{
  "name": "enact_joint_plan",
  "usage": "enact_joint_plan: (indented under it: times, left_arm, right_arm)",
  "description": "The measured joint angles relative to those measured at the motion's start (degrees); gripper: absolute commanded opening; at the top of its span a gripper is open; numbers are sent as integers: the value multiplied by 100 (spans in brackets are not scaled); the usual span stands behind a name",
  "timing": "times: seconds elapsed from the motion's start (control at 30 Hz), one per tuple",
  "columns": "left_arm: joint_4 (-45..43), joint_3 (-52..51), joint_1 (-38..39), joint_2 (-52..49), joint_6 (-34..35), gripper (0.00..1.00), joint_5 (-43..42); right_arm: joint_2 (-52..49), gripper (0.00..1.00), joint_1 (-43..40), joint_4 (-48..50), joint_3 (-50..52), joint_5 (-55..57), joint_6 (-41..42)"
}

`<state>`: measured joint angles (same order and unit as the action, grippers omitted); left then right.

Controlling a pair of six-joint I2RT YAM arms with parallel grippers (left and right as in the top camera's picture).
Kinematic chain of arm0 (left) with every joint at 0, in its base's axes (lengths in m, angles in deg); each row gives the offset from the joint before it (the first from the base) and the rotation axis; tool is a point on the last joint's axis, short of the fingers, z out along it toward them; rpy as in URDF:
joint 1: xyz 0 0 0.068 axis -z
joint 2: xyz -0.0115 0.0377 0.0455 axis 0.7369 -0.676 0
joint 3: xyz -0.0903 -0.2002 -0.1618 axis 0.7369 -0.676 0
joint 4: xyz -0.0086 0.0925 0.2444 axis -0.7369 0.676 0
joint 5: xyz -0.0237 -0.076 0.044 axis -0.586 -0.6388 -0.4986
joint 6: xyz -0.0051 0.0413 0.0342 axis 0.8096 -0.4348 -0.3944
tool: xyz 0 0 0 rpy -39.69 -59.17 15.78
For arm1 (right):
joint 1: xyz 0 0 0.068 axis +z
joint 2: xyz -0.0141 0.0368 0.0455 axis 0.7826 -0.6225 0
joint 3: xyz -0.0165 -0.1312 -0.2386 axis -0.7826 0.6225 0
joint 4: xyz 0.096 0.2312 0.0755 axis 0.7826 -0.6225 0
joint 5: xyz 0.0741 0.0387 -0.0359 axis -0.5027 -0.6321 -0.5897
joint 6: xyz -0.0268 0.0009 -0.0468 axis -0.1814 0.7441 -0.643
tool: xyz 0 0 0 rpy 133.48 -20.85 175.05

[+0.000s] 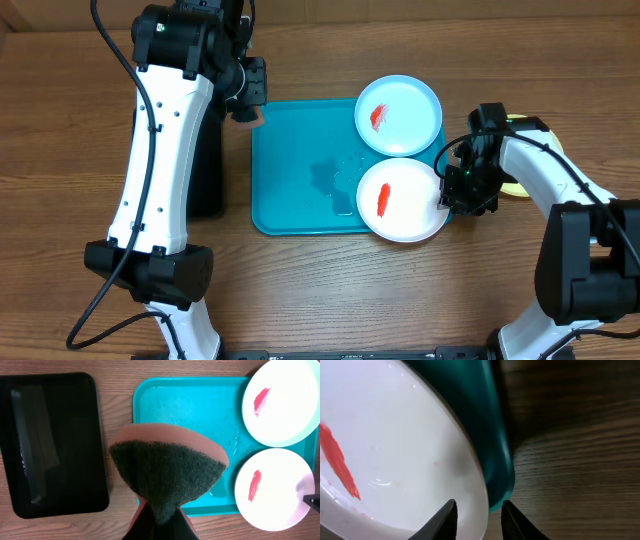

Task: Clean dirty plates on tray and stack at the side
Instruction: 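Move the right gripper to the white plate rim and grip it, then drag the white plate left toward the tray center with the right gripper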

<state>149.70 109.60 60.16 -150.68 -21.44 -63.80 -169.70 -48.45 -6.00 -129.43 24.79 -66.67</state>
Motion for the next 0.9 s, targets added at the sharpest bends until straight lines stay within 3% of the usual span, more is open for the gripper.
enact_joint_plan:
  times: [0.2,0.4,0.9]
  left_arm:
    - [0,0,0,0,0,4,0]
    - [0,0,0,0,0,4,0]
    - [-9,0,0,0,0,4,0]
  right_arm:
    - [0,24,24,79,125,129,127]
    - [0,4,164,129,212,155,221]
    - [186,4,337,-243,212,-72,348]
